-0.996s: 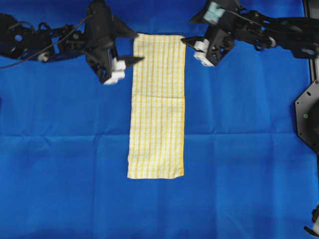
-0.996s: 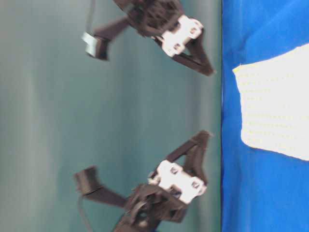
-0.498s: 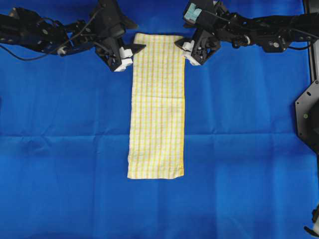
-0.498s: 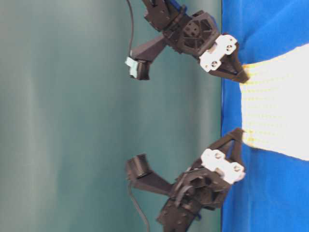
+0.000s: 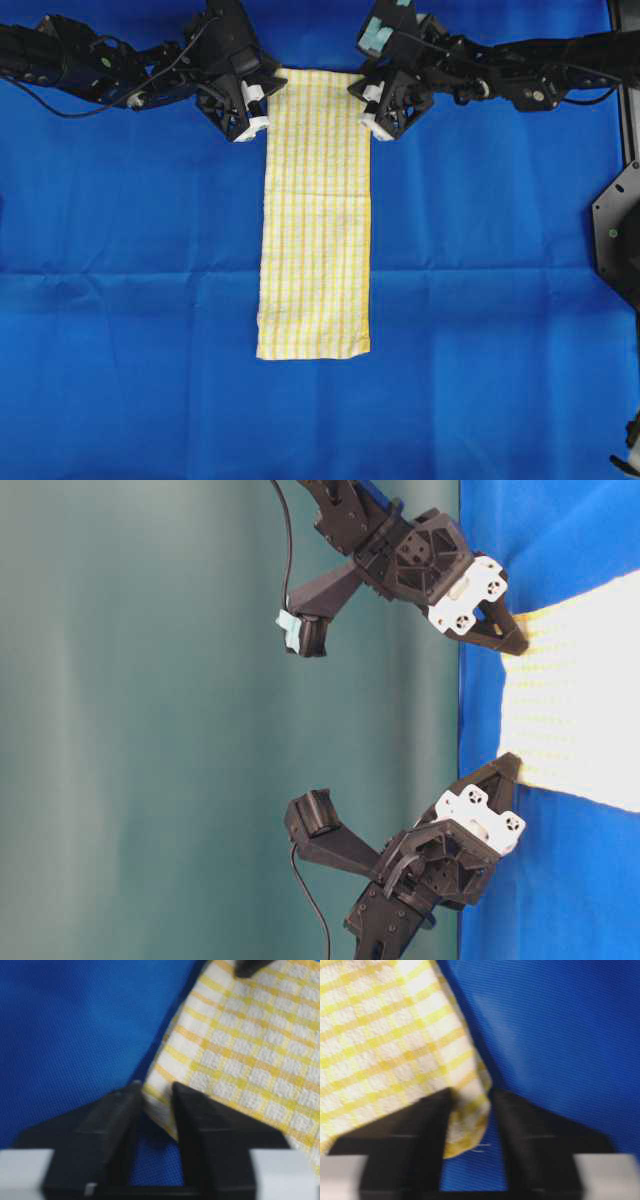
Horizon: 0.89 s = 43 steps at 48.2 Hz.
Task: Fold the yellow towel.
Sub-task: 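Fold the top end down toward the bottom end with both grippers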
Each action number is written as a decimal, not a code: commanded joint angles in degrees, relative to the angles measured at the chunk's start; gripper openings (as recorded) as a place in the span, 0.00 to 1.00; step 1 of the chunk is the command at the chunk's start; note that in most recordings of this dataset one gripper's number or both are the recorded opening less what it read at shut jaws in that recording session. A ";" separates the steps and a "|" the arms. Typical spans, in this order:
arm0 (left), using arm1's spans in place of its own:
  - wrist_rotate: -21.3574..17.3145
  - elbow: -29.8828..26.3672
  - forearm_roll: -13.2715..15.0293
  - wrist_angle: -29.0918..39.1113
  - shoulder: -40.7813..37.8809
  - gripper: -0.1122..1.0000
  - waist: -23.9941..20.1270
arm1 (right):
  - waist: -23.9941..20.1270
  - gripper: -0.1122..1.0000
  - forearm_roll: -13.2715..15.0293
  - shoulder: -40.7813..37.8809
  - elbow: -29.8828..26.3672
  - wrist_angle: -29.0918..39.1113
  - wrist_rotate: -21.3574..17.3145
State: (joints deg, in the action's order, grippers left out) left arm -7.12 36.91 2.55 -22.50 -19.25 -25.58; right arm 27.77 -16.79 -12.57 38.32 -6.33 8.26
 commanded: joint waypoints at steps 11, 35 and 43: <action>-0.62 -0.18 0.09 -0.18 0.97 0.13 0.09 | -0.35 0.15 -0.44 0.53 -1.23 -0.18 -0.70; -2.90 -0.53 0.09 4.31 6.59 0.13 0.53 | 0.09 0.15 -0.44 6.33 0.88 -0.35 -1.58; -2.99 -0.35 0.09 4.57 7.65 0.13 0.53 | 0.09 0.15 -0.44 7.29 1.14 -0.35 -1.58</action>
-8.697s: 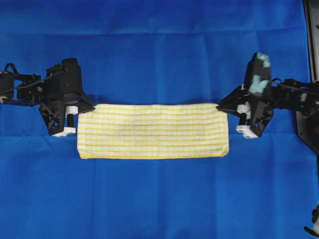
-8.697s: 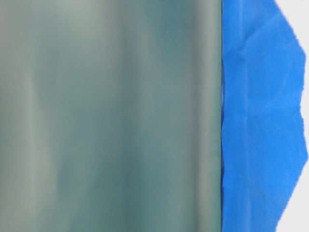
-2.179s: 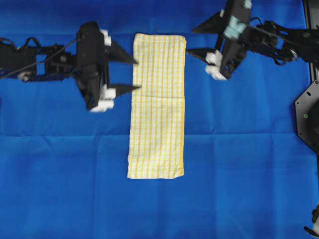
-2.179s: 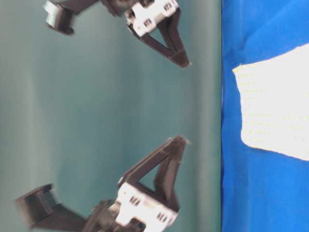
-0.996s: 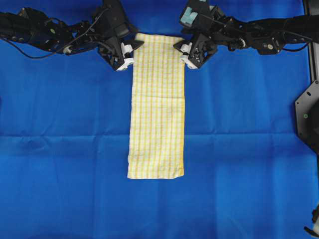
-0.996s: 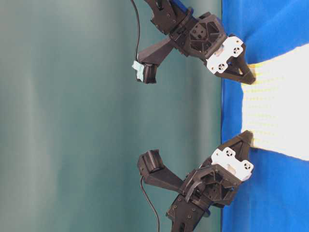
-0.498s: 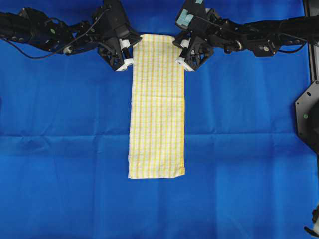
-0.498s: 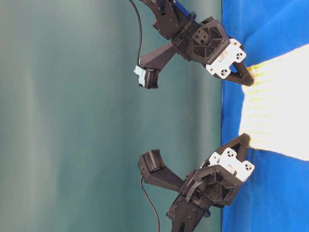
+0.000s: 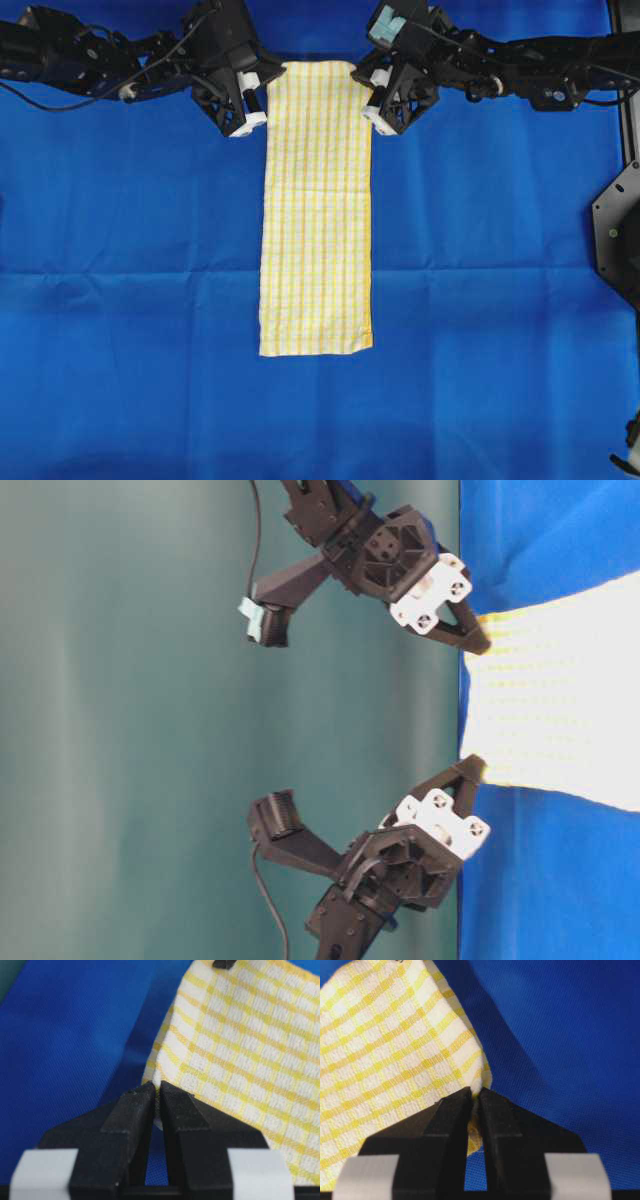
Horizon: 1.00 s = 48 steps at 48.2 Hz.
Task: Fold the yellow towel.
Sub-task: 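Fold the top end down toward the bottom end with both grippers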
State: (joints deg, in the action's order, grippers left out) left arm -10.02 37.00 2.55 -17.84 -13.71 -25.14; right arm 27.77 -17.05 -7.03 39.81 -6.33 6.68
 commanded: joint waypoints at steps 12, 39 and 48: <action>0.09 -0.18 0.09 1.05 2.46 0.13 0.88 | -0.53 0.15 -0.18 2.02 -0.35 -0.18 -0.09; 3.52 10.63 0.18 2.72 11.69 0.13 17.49 | -18.54 0.15 -0.35 9.58 10.20 -4.57 -8.61; 7.56 11.07 0.18 2.81 12.30 0.13 24.43 | -25.49 0.15 -1.14 10.37 11.87 -6.59 -12.04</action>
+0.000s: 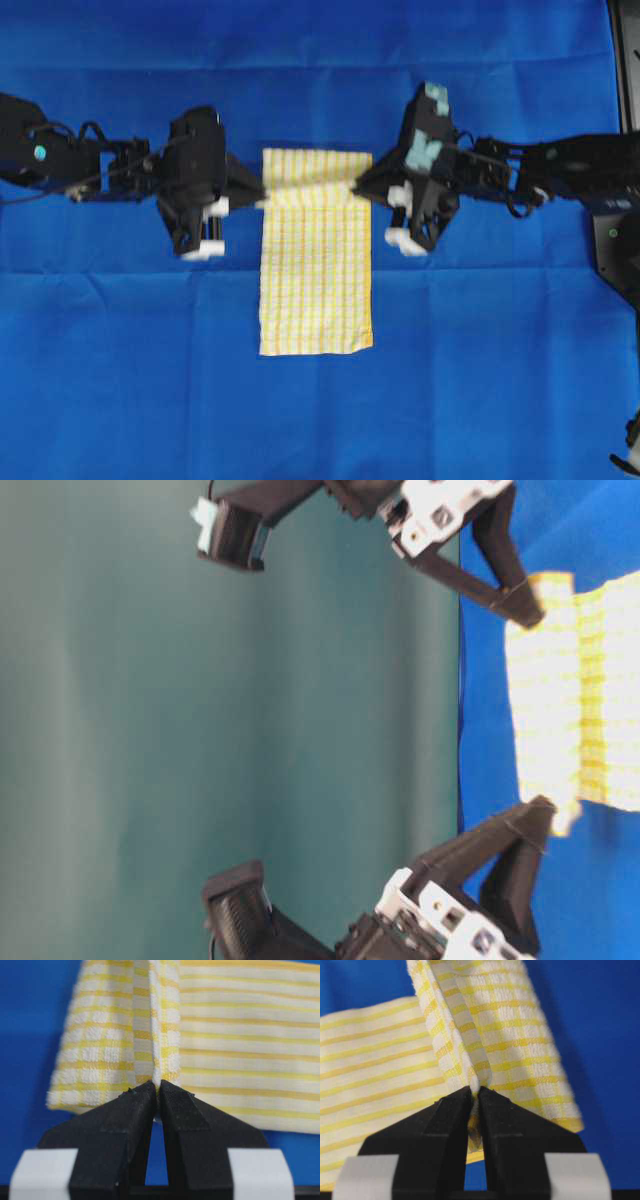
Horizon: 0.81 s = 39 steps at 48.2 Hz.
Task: Fold the yellow towel.
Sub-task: 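Fold the top end down toward the bottom end with both grippers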
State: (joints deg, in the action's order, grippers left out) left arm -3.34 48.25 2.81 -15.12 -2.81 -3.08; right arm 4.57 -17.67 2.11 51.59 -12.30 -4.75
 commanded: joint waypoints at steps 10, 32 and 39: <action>4.22 -0.26 0.09 0.18 1.14 0.13 8.53 | -9.32 0.15 -3.08 1.23 0.18 -0.70 -1.05; 5.27 -2.64 0.09 0.18 -0.79 0.13 15.91 | -17.23 0.15 -4.83 -0.26 -0.62 -0.35 -1.05; 5.36 -2.81 0.09 0.53 -2.02 0.13 16.08 | -17.40 0.15 -4.83 -1.41 -1.05 0.26 -1.05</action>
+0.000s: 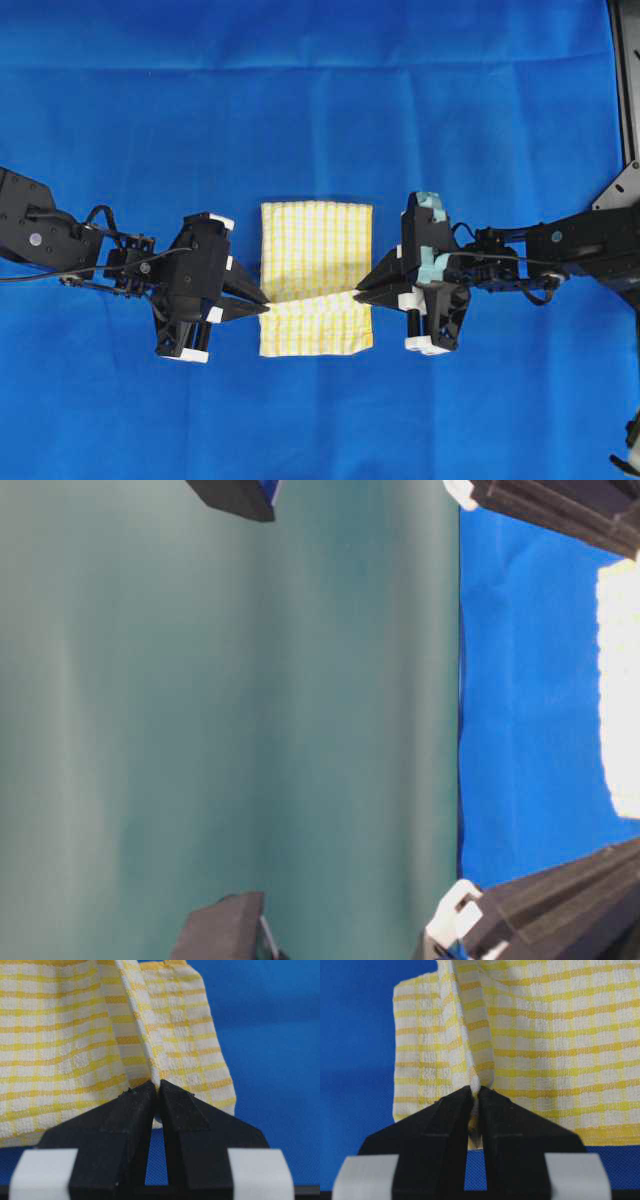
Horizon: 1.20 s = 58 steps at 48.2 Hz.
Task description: Fold the yellow towel.
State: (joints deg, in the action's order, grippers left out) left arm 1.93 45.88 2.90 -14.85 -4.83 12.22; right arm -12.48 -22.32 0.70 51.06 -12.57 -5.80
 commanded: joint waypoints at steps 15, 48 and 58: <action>0.09 -2.02 0.00 0.26 -2.90 0.13 2.29 | -2.37 0.15 -0.18 -2.99 -2.72 1.67 0.00; -0.62 0.26 -0.18 13.18 10.28 0.52 2.29 | -2.72 0.77 0.88 8.44 0.79 3.69 0.70; -0.70 5.80 0.00 15.21 20.57 0.52 2.29 | -1.93 0.77 1.58 19.51 5.89 3.69 2.37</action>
State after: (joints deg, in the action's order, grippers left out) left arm 1.23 50.45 2.81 0.44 10.99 14.41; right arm -14.94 -20.92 15.91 55.90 -8.70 -3.96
